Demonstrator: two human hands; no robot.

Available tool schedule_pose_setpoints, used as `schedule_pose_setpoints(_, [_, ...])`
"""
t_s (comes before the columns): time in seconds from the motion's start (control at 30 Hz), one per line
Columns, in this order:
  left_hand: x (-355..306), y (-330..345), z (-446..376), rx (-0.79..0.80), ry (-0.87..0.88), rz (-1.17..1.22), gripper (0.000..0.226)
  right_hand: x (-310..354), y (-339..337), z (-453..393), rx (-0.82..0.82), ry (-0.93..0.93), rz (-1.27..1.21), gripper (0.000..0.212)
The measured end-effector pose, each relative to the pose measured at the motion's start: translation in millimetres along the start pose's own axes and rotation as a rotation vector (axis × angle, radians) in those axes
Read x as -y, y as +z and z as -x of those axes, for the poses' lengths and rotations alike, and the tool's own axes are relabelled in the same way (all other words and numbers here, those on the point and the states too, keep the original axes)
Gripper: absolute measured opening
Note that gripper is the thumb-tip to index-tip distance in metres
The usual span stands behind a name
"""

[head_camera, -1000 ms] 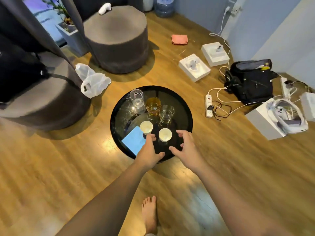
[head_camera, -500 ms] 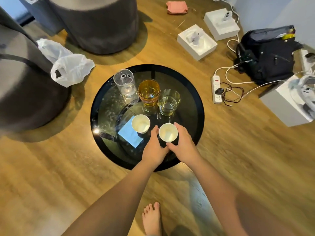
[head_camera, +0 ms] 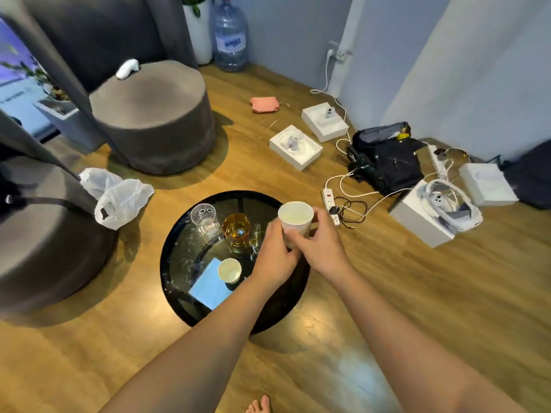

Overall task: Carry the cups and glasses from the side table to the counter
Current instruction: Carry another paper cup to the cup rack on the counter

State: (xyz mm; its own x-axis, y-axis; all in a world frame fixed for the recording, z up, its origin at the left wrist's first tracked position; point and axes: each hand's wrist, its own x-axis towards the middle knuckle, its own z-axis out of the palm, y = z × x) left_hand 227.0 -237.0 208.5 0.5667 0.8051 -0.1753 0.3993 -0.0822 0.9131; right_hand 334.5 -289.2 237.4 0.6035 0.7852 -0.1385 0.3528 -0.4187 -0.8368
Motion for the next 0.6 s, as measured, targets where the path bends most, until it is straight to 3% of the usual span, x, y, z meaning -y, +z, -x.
schedule_pose_setpoints(0.2, [-192,-22,9,0.043,0.242,0.008,0.068,128,-141,20,-0.222,-0.127,-0.038,0.065])
schedule_pose_setpoints(0.3, [-287,-21,29,0.068,0.433,0.024,0.060,182,-220,45,-0.349,-0.210,-0.081,0.062])
schedule_pose_setpoints(0.6, [-466,29,122,0.182,0.750,0.097,0.058,241,-396,161,-0.551,-0.339,0.018,0.064])
